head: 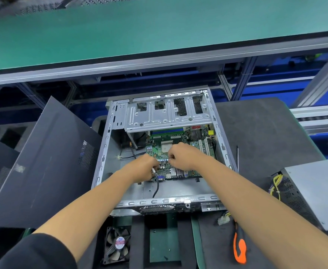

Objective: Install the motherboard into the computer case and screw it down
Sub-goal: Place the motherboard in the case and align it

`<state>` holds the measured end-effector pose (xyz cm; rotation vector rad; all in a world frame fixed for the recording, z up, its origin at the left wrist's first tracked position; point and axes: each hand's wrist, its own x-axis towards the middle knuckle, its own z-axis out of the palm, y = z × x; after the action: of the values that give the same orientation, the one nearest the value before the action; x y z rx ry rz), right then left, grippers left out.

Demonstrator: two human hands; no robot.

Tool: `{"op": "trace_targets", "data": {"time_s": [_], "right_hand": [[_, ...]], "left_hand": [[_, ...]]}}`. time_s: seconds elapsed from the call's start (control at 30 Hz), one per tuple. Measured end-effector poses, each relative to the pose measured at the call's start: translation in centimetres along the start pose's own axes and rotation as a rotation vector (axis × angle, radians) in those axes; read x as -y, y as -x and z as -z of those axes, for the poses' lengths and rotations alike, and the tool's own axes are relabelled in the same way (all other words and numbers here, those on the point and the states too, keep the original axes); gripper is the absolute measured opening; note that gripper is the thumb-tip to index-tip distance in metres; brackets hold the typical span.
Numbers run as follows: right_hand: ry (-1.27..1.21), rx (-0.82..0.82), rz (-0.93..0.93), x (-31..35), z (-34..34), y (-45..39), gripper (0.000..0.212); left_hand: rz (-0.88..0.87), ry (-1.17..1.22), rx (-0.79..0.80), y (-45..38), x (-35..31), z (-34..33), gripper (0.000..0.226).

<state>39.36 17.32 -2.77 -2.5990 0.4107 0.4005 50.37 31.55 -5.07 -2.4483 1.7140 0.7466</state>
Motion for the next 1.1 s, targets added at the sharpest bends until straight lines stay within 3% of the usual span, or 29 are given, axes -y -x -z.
{"op": "trace_targets", "data": {"time_s": [0.23,0.4,0.57,0.77,0.9,1.1], "right_hand": [[-0.009,-0.008,0.004,-0.3,-0.1,-0.1,0.023],[-0.007,-0.018,0.015,-0.2,-0.1,-0.1,0.022],[0.003,-0.018,0.02,-0.1,-0.1,-0.1,0.027],[-0.008,-0.015,0.02,0.0,0.0,0.0,0.023],[-0.003,-0.01,0.018,0.0,0.0,-0.1,0.022],[0.002,-0.007,0.022,-0.1,-0.1,-0.2,0.022]], "left_hand": [[0.045,0.209,-0.012,0.5,0.5,0.3,0.017],[0.123,0.311,-0.168,0.8,0.4,0.8,0.029],[0.166,0.416,-0.182,0.5,0.9,0.7,0.01],[0.224,0.573,-0.195,0.4,1.3,0.9,0.016],[0.15,0.494,-0.228,0.5,1.2,0.8,0.011],[0.073,0.291,-0.154,0.8,1.4,0.9,0.009]]}}
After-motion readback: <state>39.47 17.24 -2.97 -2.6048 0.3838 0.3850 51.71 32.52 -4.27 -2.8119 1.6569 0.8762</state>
